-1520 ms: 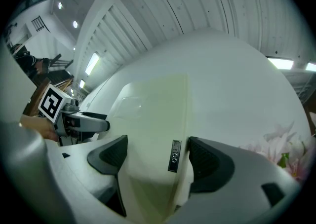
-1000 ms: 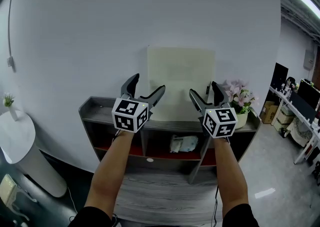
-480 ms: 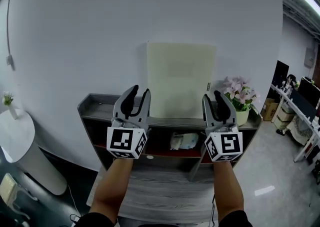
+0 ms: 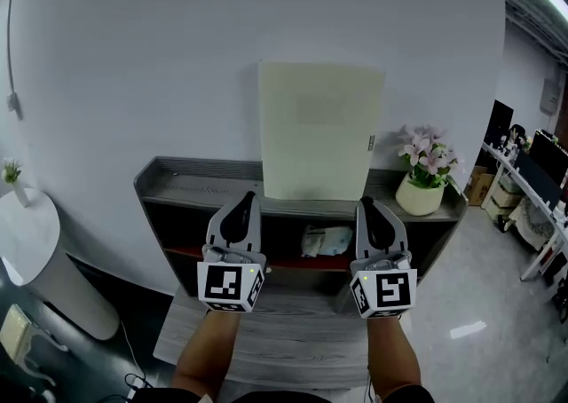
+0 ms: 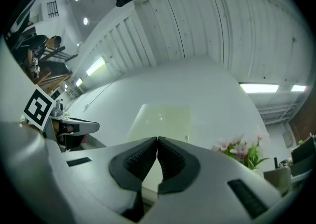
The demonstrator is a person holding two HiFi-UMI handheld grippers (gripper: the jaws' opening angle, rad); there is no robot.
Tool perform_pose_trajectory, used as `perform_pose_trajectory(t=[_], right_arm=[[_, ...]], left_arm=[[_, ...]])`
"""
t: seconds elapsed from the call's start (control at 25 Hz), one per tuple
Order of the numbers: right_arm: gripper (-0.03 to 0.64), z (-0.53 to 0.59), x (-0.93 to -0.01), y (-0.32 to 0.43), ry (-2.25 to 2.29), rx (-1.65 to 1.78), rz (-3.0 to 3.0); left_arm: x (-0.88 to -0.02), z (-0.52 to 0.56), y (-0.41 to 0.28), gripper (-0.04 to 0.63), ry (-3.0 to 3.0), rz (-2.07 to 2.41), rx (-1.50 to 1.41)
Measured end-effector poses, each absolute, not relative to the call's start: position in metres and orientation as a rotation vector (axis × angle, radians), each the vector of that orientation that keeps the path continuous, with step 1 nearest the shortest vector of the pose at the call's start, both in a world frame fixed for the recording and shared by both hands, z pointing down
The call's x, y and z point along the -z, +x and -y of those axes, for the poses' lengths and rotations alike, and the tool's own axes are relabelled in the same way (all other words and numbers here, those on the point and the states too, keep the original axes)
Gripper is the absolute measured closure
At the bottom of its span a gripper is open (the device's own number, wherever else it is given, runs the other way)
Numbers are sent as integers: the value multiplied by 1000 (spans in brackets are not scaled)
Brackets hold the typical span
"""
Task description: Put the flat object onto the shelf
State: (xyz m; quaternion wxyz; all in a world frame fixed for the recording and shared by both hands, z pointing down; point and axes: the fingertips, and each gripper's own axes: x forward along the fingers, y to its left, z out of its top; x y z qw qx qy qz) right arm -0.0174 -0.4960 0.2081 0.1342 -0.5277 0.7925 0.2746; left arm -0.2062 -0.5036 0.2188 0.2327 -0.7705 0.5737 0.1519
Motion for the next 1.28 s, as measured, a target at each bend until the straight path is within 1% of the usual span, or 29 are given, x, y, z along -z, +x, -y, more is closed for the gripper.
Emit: perform_pose_trajectory(t=[0.32,0.52,0.88,1.28], right_arm=[[591,502,-296,-19,-1600,-624,-2430],[591,500,-334,-13,-1639,-518,-2463],[592,495,-365,-3,-1697,-421,-2471],[592,494,-360,-7,-1696,-456,-2466]], left_arm=[[-315,512,-201,589,-2245,-1649,-255],[-363,513,-201,589,-2317,-1705,-197],[-392,509,-203,589,-2359,-1731,-148],[-388,509,-204,589,-2360,-1729,-168]])
